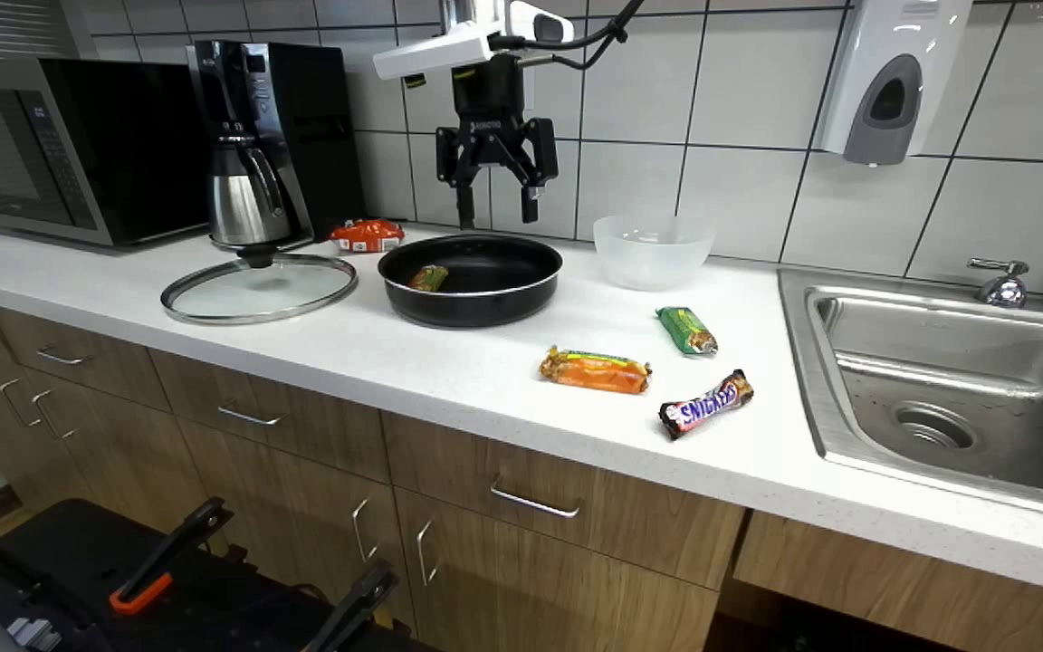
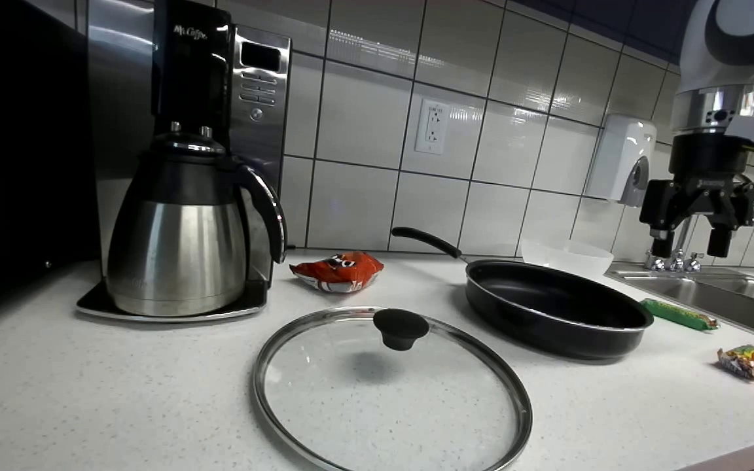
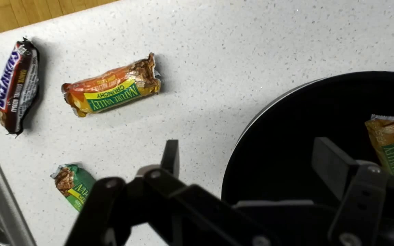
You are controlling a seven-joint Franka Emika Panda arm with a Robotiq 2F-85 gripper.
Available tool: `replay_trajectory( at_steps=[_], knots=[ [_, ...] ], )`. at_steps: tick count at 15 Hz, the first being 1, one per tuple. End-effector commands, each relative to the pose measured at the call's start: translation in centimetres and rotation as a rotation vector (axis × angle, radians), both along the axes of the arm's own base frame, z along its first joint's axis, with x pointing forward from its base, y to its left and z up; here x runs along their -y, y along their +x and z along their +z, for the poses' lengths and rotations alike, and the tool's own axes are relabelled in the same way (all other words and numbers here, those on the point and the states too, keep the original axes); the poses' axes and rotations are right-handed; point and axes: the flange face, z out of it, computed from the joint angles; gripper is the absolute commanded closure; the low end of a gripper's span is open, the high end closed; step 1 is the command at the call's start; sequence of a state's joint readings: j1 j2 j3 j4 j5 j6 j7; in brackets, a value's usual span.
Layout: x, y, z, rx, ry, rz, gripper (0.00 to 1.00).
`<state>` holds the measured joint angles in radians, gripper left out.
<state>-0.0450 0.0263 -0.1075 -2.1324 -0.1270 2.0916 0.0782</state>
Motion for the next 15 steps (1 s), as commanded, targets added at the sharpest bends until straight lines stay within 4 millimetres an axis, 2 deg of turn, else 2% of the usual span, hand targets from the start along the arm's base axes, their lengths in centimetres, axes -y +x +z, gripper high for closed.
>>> replay_trajectory(
  at_steps=[1,7,15],
  knots=[
    [0.0,0.0,0.1,-0.001,0.0,0.0,0.0],
    [1.7,0.1,0.2,-0.011,-0.034,0.032,0.0],
    [7.2,-0.1,0.6,0.031,-0.043,0.169,0.0]
  ],
)
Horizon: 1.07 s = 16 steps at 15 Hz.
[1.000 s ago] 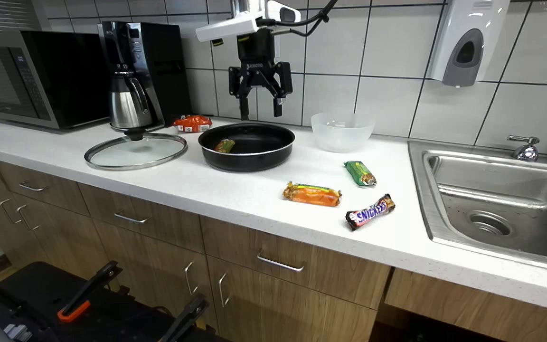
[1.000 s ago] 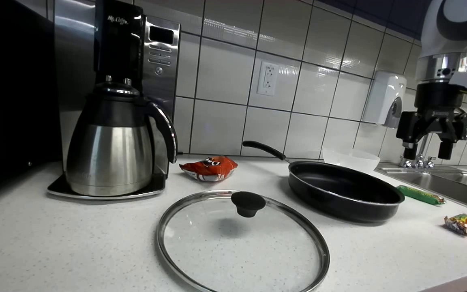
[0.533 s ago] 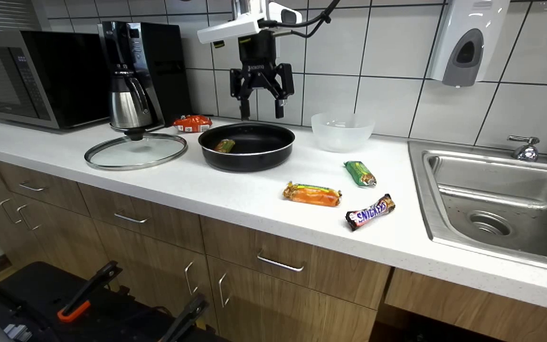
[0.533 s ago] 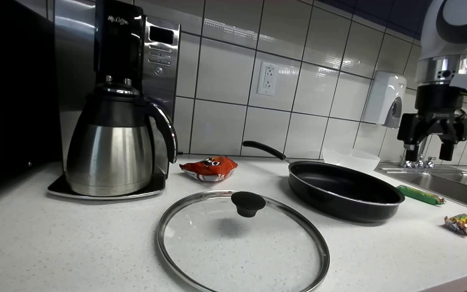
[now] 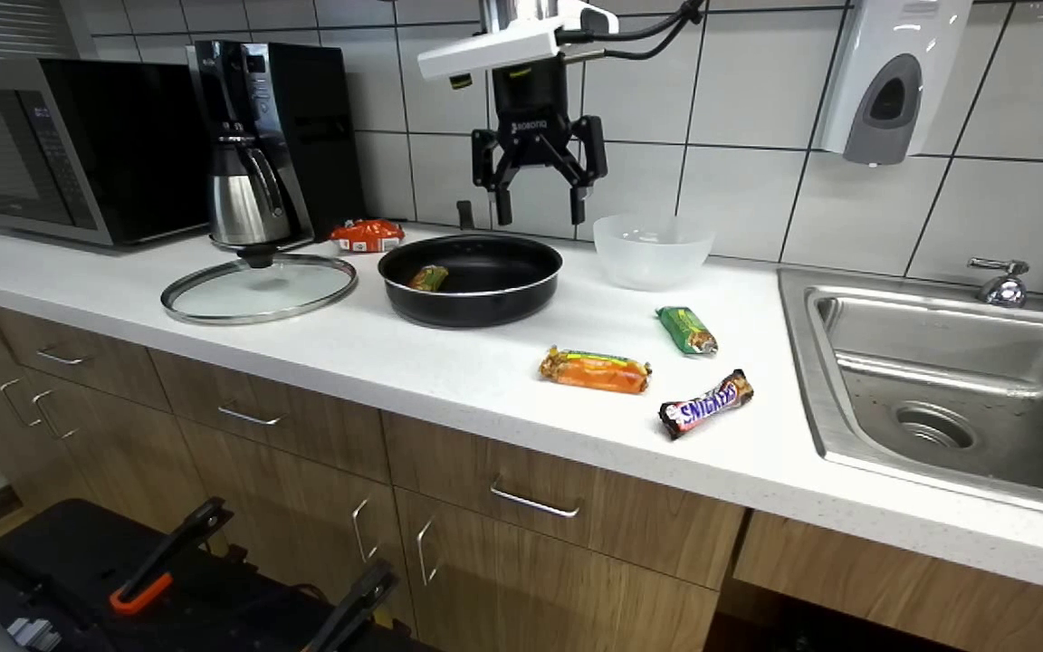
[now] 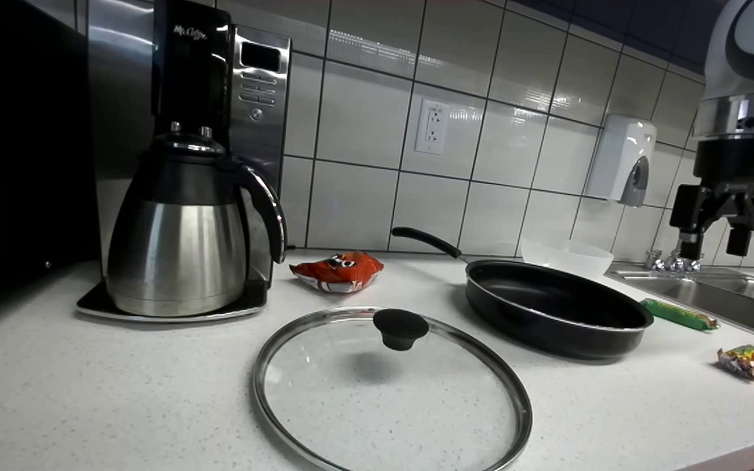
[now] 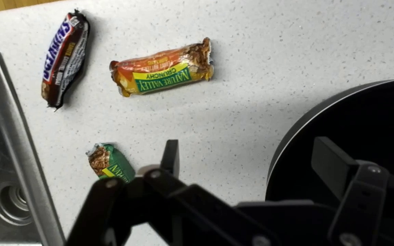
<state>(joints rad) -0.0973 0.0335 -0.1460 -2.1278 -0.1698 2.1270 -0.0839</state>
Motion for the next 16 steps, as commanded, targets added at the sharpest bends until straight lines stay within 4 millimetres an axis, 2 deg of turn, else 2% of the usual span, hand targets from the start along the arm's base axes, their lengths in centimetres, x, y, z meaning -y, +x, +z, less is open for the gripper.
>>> replay_trajectory(
  at_steps=[1,7,16],
  knots=[
    [2.9,0.4,0.4,0.033,-0.013,0.096,0.0],
    [6.8,0.7,-0.5,0.068,0.011,0.233,0.0],
    [10.9,1.9,-2.7,0.058,0.059,0.332,0.0]
  ],
)
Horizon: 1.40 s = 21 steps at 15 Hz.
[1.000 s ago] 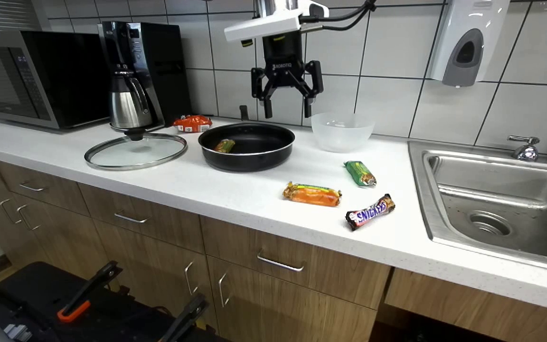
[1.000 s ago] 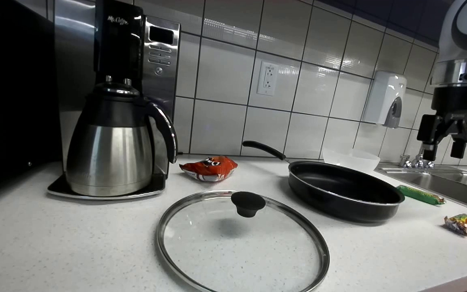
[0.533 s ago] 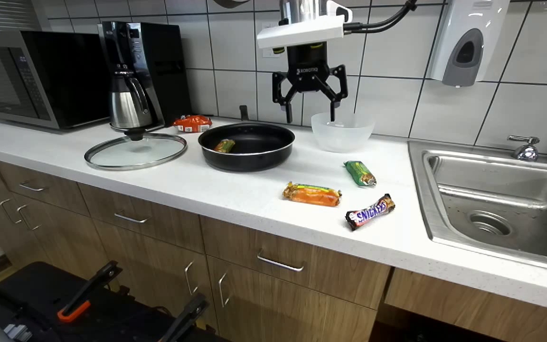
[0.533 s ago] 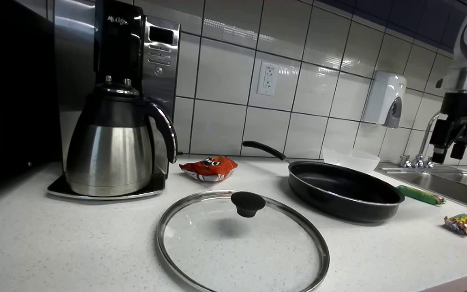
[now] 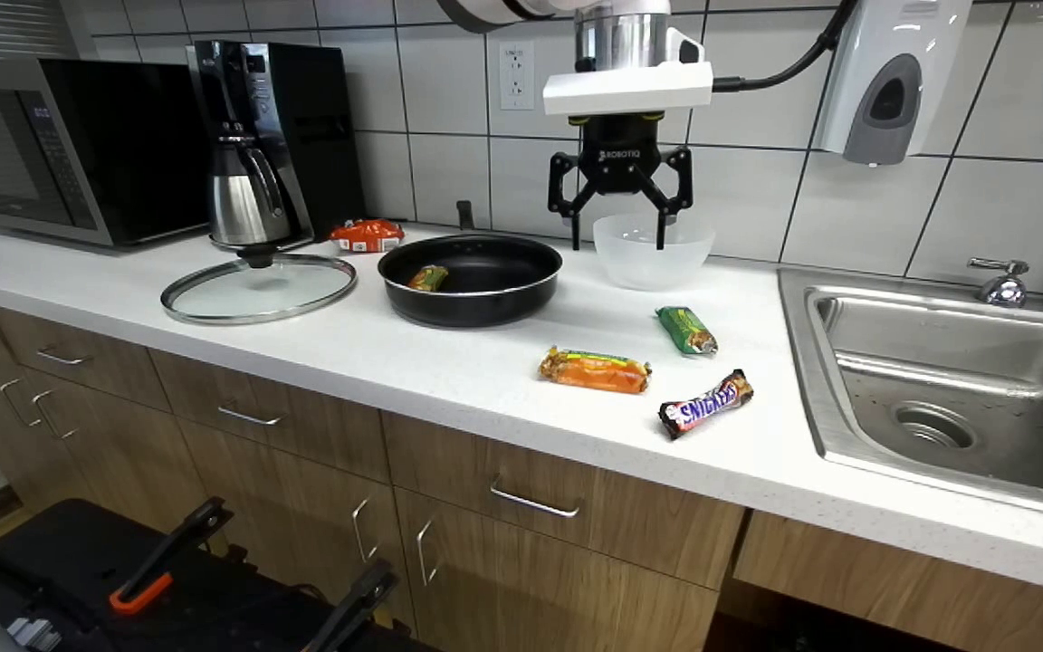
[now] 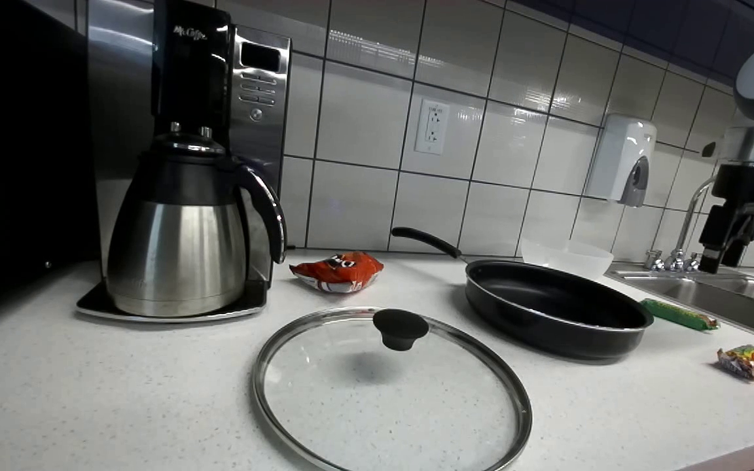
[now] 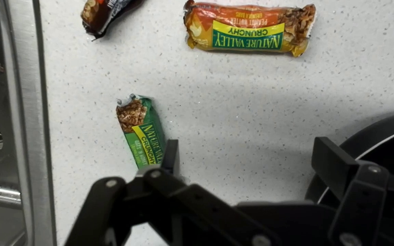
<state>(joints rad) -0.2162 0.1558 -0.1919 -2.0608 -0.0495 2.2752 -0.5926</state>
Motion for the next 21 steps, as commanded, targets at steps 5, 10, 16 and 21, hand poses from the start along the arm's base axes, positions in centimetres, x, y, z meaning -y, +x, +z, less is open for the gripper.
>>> replay_trajectory(
  at_steps=[5,10,16,21],
  knots=[
    [4.1,2.1,-1.7,-0.023,-0.004,0.084,0.0],
    [5.7,3.5,-3.2,-0.035,-0.005,0.094,0.0],
    [7.3,5.2,-4.7,-0.048,0.0,0.113,0.0],
    [8.1,6.1,-6.4,-0.075,0.009,0.131,0.0]
  ],
)
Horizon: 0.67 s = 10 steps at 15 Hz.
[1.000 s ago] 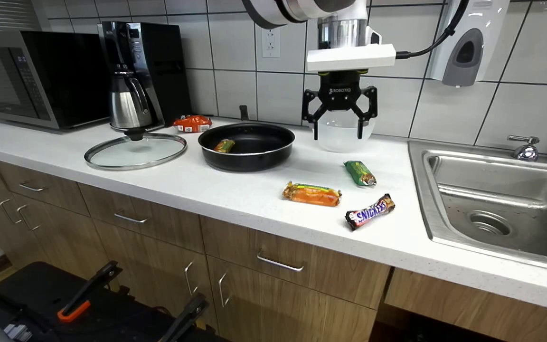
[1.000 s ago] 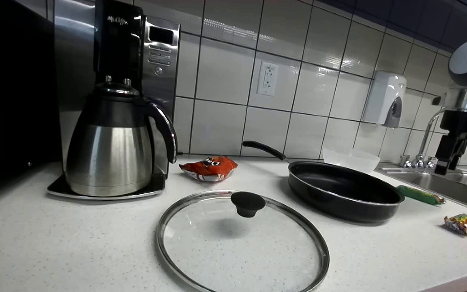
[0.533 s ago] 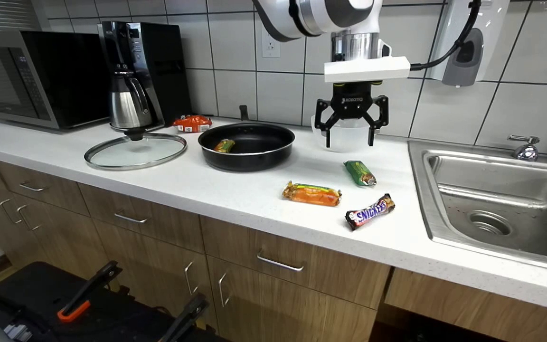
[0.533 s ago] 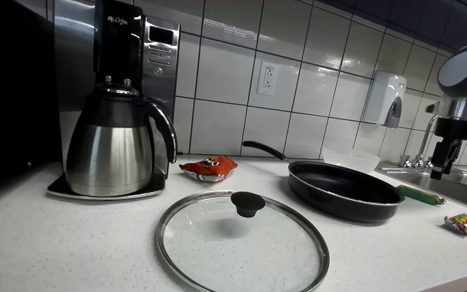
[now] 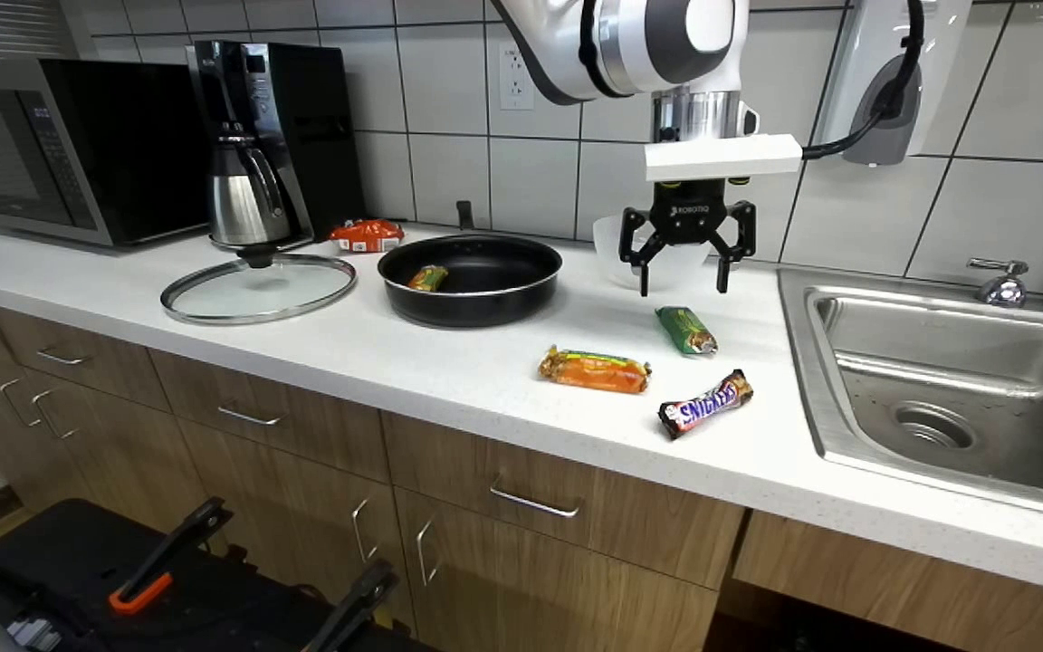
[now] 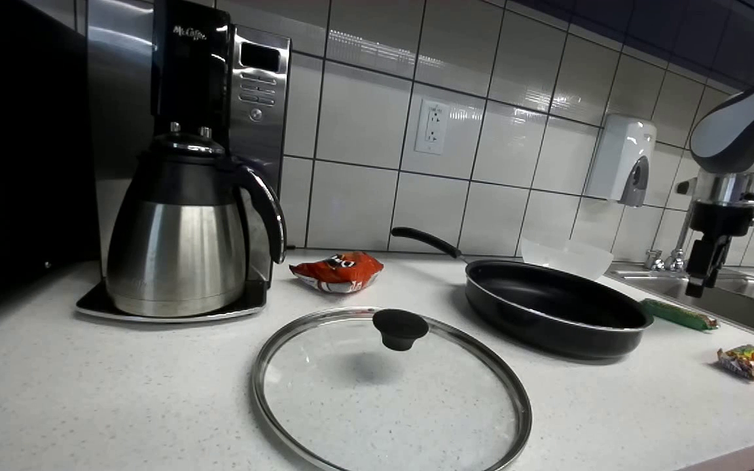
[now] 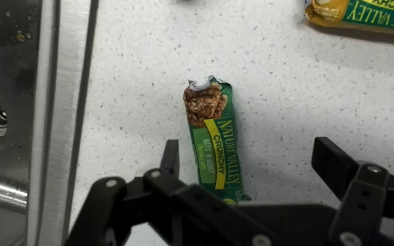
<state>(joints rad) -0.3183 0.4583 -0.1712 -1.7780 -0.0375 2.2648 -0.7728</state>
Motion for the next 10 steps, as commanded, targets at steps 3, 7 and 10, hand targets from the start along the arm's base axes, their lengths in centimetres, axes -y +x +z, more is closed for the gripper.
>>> replay_trajectory(
  at_steps=[3,7,10],
  knots=[
    [1.0,1.3,-1.5,-0.041,0.039,0.026,0.0],
    [1.3,1.6,-2.8,-0.076,0.049,0.019,0.0],
    [1.7,1.8,-3.4,-0.088,0.053,0.012,0.0]
  ],
)
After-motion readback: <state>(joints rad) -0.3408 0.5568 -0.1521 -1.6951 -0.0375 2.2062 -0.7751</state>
